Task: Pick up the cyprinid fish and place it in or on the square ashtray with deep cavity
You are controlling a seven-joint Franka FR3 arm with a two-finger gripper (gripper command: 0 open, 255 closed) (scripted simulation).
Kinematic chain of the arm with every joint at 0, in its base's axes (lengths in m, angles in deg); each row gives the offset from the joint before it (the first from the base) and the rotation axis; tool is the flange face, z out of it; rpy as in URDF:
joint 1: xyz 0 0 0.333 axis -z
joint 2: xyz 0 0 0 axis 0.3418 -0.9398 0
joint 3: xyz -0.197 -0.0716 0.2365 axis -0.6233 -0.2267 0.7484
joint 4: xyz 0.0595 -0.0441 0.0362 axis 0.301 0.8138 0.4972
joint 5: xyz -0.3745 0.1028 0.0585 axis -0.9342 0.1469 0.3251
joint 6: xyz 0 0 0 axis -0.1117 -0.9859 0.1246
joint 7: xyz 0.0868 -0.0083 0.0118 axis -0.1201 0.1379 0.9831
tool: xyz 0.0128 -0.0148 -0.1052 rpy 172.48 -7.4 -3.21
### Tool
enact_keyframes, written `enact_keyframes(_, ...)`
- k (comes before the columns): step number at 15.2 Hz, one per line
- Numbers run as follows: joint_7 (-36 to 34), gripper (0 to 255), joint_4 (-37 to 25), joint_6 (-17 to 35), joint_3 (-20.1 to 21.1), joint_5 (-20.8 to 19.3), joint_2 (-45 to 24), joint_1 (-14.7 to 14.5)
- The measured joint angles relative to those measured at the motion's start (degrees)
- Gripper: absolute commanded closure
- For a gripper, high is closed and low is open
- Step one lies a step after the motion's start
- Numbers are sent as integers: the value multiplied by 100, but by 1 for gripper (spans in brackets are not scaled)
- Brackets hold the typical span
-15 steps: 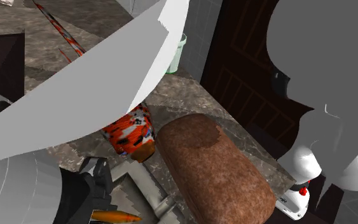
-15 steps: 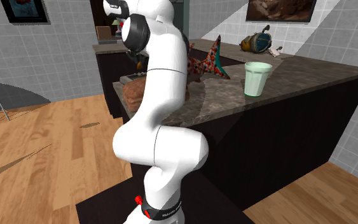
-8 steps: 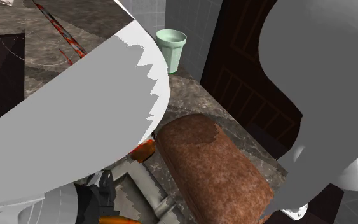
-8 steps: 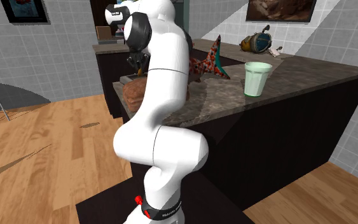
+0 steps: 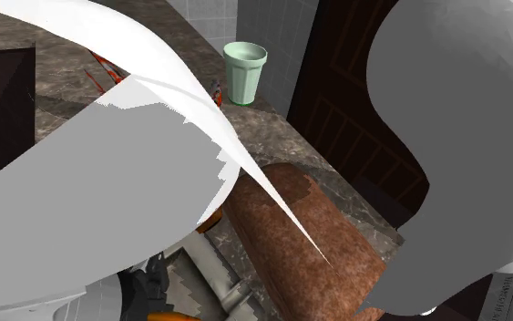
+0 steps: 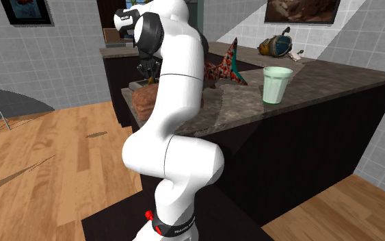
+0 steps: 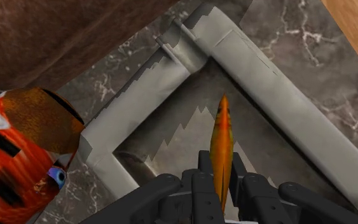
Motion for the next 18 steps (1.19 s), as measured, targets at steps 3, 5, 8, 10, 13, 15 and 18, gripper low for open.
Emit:
enact_keyframes(3,0,0,0,0,0,0,0,0)
enact_keyframes(5,0,0,0,1,0,0,0,0)
enact_keyframes(8,0,0,0,1,0,0,0,0)
enact_keyframes(10,23,0,-388,-273,-23,-54,-97,-147)
enact_keyframes(13,98,0,-1408,-914,-118,-246,-429,-575)
enact_keyframes(15,100,0,-1576,-1023,-136,-277,-489,-657)
enact_keyframes(18,101,0,-1614,-1049,-140,-284,-501,-673)
